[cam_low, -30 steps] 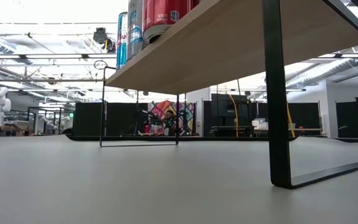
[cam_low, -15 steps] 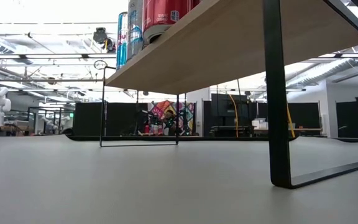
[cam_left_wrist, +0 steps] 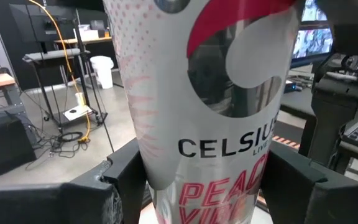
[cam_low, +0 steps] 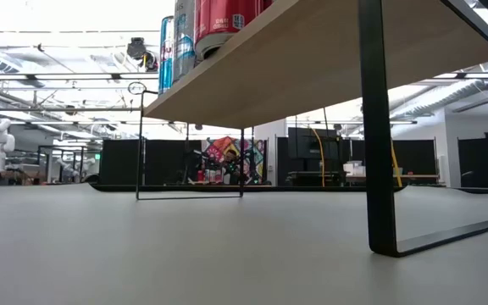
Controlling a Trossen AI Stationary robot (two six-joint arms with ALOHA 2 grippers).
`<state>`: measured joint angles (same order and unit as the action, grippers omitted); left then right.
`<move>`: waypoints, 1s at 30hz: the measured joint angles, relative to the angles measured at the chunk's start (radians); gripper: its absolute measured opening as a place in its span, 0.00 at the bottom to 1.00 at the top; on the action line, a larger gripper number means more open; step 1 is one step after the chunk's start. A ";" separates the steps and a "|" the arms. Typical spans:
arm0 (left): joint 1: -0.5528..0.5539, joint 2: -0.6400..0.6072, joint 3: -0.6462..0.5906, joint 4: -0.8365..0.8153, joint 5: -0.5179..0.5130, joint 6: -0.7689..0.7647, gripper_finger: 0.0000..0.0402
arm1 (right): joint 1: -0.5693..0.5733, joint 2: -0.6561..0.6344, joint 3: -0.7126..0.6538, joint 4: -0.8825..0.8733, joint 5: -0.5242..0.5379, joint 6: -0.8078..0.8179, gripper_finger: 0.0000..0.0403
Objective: Place canned beverage on shelf
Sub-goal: Put the red soda can on the shelf aligned with the other red soda cans
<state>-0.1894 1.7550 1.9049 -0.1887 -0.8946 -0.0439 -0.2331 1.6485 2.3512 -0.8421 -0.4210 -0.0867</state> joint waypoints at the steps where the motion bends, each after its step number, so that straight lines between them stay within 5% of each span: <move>1: 0.000 0.000 0.000 -0.004 0.000 -0.002 0.60 | 0.003 0.000 0.000 0.000 0.000 -0.010 0.77; 14: -0.001 0.000 0.000 -0.013 0.002 -0.005 0.60 | 0.012 -0.011 0.000 -0.057 0.002 -0.058 0.56; 20: -0.008 0.000 0.000 -0.010 0.004 -0.025 0.61 | 0.012 -0.021 0.000 -0.061 0.002 -0.051 0.55; 30: -0.068 -0.007 0.002 0.075 0.015 -0.034 0.88 | 0.005 -0.116 -0.001 -0.105 -0.004 -0.030 0.55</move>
<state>-0.2570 1.7477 1.9068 -0.1137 -0.8798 -0.0775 -0.2283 1.5322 2.3507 -0.9475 -0.4252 -0.1169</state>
